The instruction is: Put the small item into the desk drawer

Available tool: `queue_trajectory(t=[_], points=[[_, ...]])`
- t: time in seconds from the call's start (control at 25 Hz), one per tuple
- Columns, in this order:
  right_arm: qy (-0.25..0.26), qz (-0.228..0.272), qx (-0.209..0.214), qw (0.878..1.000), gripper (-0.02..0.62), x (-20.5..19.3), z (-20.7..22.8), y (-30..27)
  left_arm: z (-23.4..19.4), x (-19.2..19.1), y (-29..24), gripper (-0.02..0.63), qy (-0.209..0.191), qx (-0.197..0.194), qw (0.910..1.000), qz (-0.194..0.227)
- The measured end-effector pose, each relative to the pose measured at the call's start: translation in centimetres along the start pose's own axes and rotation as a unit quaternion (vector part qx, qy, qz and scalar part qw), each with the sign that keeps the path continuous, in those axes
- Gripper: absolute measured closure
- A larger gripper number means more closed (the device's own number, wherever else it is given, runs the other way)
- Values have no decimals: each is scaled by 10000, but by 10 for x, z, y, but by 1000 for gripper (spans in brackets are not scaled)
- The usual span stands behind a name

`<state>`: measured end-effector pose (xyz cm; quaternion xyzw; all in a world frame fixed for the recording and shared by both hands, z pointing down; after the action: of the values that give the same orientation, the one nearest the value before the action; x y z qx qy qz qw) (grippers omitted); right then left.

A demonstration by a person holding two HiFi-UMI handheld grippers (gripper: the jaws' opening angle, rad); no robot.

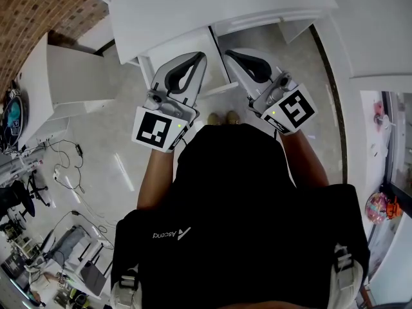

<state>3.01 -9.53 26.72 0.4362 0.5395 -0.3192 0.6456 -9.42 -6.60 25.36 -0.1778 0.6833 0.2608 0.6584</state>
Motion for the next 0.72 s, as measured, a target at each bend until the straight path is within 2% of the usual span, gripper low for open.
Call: queue_trajectory(t=[0.72], points=[[55,-6,-10,10000,595,0,-3,3,3,-1,4,607,25,5,10000,4]])
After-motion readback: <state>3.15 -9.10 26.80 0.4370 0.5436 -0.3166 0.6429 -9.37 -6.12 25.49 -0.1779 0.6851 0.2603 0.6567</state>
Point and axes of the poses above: the fingertips, and each gripper's own axes: y backward along the fingers, z to its right, x out of its top, the point moved 6 cm from there along y, backward along the fingers, and after that the axes turned 6 degrees about z, right-handed, at the moved point
